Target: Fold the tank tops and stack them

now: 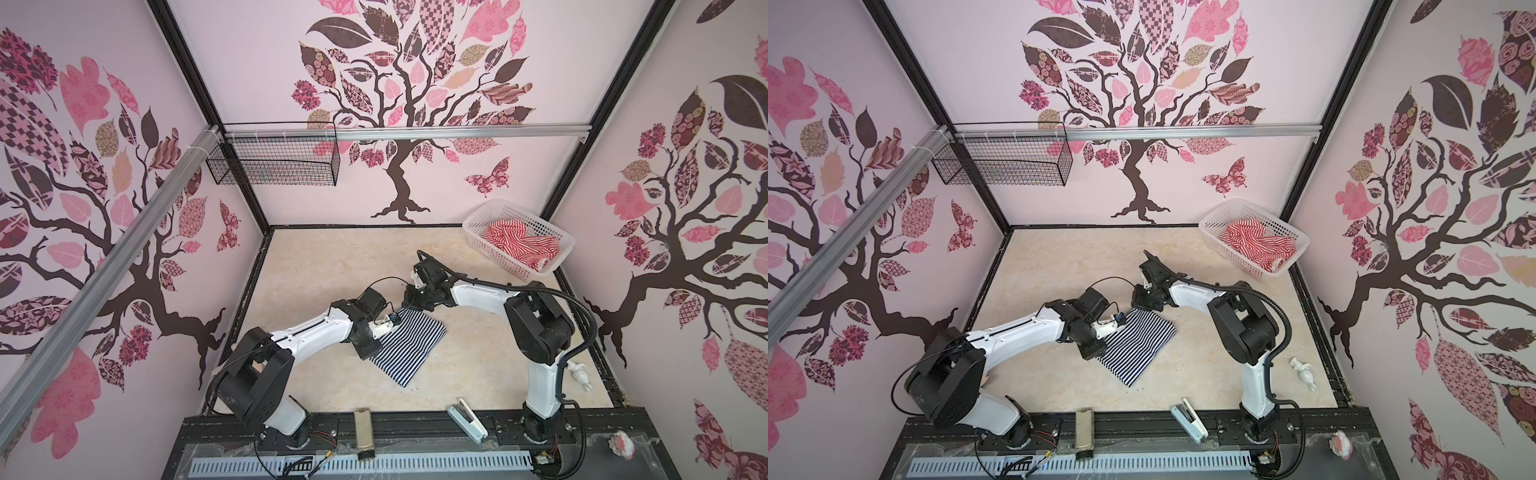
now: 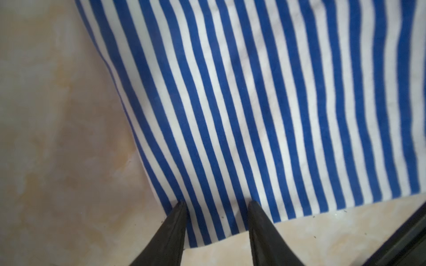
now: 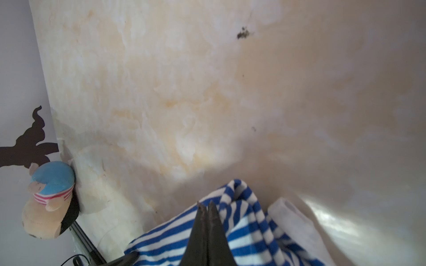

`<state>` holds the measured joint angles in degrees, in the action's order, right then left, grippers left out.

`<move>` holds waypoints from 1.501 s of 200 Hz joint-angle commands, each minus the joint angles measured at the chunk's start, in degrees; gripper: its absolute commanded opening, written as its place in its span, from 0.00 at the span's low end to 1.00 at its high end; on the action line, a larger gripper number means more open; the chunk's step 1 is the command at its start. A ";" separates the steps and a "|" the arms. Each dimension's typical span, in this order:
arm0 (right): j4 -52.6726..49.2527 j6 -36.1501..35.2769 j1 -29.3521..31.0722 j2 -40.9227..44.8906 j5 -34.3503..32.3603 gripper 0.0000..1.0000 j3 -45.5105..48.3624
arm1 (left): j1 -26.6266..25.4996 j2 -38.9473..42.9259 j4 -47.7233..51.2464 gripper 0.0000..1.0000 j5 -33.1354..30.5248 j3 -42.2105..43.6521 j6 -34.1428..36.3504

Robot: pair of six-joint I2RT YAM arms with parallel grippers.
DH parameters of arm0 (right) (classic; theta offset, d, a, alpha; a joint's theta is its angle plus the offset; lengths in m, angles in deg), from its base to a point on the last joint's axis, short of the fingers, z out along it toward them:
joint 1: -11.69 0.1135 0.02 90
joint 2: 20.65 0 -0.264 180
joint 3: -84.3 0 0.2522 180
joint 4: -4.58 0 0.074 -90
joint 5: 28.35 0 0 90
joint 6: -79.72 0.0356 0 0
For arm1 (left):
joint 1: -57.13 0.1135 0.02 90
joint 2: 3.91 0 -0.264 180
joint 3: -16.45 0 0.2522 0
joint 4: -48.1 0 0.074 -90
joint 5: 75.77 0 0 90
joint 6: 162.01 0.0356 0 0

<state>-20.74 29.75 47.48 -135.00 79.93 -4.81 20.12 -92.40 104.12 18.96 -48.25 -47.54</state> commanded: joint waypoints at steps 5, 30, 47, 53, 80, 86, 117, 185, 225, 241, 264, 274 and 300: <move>-1.10 -0.40 -0.91 -5.10 0.33 0.03 -5.63 | -0.07 -1.86 -0.64 0.46 -3.24 0.23 0.05; -0.94 -0.22 -2.62 -8.34 2.10 0.06 -8.78 | 0.06 -3.79 -1.60 0.45 -6.52 0.62 -0.18; -1.19 -0.93 -2.93 -5.95 2.41 0.11 -9.03 | 0.47 -4.99 -1.94 0.45 -8.67 0.50 -0.14; -0.90 -1.13 -2.84 -3.88 1.99 0.14 -8.24 | 0.97 -5.33 -2.22 0.45 -9.21 0.33 -0.16; -1.42 -1.19 -2.58 6.50 -0.63 0.38 -2.64 | 5.45 -7.50 -4.16 0.46 -12.99 -1.80 0.02; -1.76 -1.13 -2.52 8.62 -1.22 0.38 -1.26 | 6.84 -8.30 -4.78 0.47 -14.15 -2.80 -0.10; -1.47 -0.39 -0.98 15.58 -1.85 0.27 5.37 | 13.28 -14.91 -6.08 0.51 -19.95 -11.47 -1.82; 1.01 -0.77 -0.16 5.89 0.37 0.13 1.02 | 15.33 -4.94 2.69 0.53 -0.33 -17.33 -5.52; 1.24 0.27 -2.72 -5.69 4.28 0.11 -10.32 | 11.98 -1.46 1.52 0.53 2.90 -11.49 -5.31; 3.80 2.49 -3.99 -8.95 7.32 0.10 -11.87 | 10.88 -2.65 0.83 0.53 1.78 -9.52 -4.75; 2.80 3.12 -4.83 -13.21 8.74 0.09 -15.62 | 10.34 -5.26 -0.13 0.53 0.32 -7.97 -4.46; 2.40 3.12 -5.03 -14.45 8.96 0.09 -16.84 | 10.30 -6.34 0.01 0.52 -0.35 -7.71 -4.37; 1.42 3.86 -6.28 -16.49 8.77 0.10 -18.29 | 10.23 -6.80 -0.32 0.52 -2.50 -6.36 -3.52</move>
<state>-17.79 32.42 41.80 -148.98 87.32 -20.35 30.48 -99.35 104.53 18.39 -56.07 -52.07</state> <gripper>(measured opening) 0.095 0.516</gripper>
